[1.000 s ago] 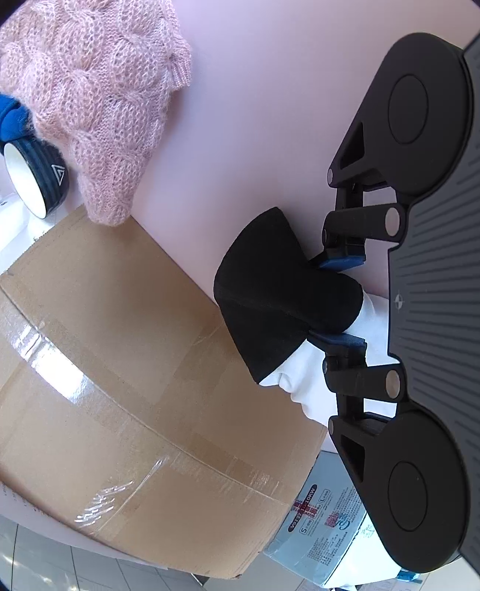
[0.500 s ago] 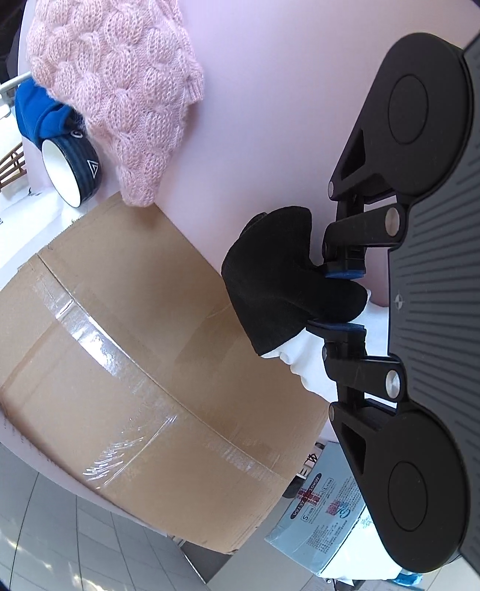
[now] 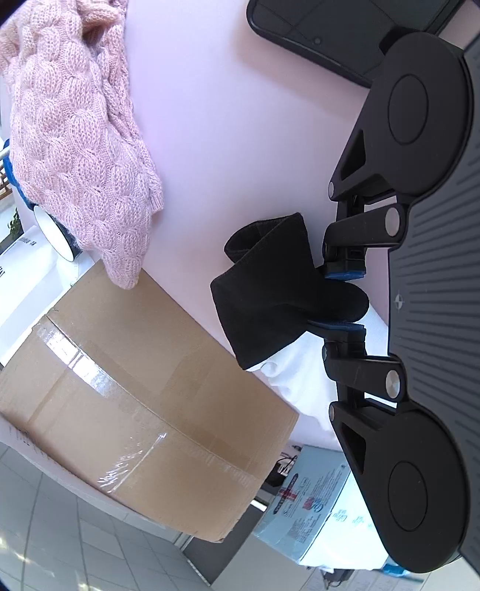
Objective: Fold clothes
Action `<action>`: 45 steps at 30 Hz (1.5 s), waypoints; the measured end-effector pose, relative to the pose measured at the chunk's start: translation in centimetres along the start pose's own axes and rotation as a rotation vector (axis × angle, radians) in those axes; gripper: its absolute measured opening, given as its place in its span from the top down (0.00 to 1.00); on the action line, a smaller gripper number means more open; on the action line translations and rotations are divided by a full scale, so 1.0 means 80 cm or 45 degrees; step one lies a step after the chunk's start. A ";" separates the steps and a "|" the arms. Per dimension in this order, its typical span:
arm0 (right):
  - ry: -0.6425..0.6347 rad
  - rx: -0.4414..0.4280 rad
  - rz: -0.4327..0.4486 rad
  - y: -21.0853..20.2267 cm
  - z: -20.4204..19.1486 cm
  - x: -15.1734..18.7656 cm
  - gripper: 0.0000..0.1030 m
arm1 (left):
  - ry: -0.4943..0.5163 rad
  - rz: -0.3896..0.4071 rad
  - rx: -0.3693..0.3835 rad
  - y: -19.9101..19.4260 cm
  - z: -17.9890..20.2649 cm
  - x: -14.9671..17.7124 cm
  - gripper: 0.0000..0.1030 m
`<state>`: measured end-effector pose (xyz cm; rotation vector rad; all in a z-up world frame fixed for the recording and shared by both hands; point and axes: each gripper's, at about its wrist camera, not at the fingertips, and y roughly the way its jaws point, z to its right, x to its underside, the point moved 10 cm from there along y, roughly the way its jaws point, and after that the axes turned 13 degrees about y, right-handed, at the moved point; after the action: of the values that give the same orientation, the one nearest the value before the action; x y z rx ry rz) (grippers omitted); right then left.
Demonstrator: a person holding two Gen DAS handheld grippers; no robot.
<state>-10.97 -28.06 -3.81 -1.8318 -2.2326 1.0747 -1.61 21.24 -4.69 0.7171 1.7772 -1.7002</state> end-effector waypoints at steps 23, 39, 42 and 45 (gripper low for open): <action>0.150 -0.142 0.006 -0.008 0.010 0.007 0.19 | 0.289 0.085 0.272 -0.021 0.124 -0.014 0.43; 0.079 -0.066 0.067 0.004 0.013 0.009 0.70 | 0.117 -0.001 0.163 -0.019 0.061 0.011 0.20; 0.088 -0.087 0.092 -0.001 0.010 0.005 0.73 | 0.173 0.003 0.120 -0.022 0.062 0.015 0.20; 0.000 -0.064 0.144 -0.004 -0.007 0.005 0.78 | 0.190 0.015 0.169 -0.027 0.067 0.018 0.20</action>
<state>-11.11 -27.46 -3.36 -2.0005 -2.1992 1.0441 -3.96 15.78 -4.36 0.9324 1.7665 -1.8112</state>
